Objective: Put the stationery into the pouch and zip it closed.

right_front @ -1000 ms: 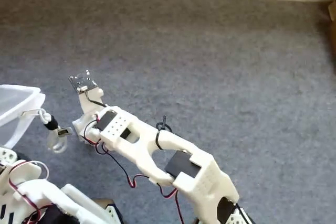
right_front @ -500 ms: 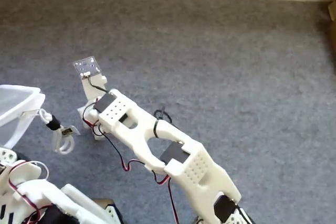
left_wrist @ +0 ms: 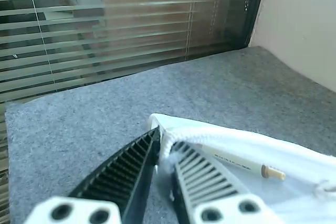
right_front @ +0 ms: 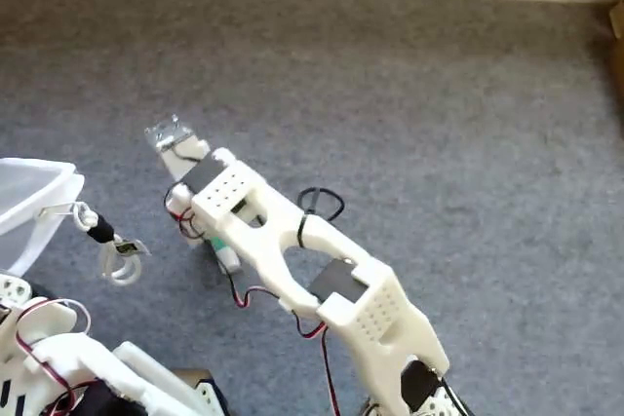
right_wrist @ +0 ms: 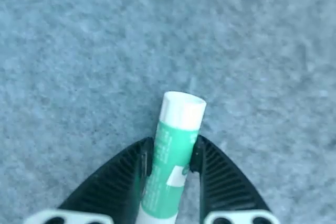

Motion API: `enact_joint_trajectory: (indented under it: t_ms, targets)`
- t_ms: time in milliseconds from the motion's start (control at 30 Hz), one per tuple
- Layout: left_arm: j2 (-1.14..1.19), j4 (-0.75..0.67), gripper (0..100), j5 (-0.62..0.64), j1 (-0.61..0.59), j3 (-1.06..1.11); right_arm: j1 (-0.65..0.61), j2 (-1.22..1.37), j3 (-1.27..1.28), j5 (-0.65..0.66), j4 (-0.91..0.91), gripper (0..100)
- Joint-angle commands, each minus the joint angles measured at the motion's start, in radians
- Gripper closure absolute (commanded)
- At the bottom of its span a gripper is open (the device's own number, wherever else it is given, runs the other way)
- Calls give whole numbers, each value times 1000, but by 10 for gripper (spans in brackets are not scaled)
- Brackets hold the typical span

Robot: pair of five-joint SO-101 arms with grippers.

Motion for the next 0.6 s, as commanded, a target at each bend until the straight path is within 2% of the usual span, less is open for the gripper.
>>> enact_joint_trajectory:
  t_ms: [0,267,400,567]
  targets:
    - [-15,-12,993,3,45,-22,59,-171,16,11,31,926]
    - [-12,-6,993,9,205,-65,163,-401,200,20,42,926]
    - [-10,-6,993,9,298,-96,226,-544,367,104,42,926]
    - [-8,-5,993,9,441,-94,291,-733,581,137,33,926]
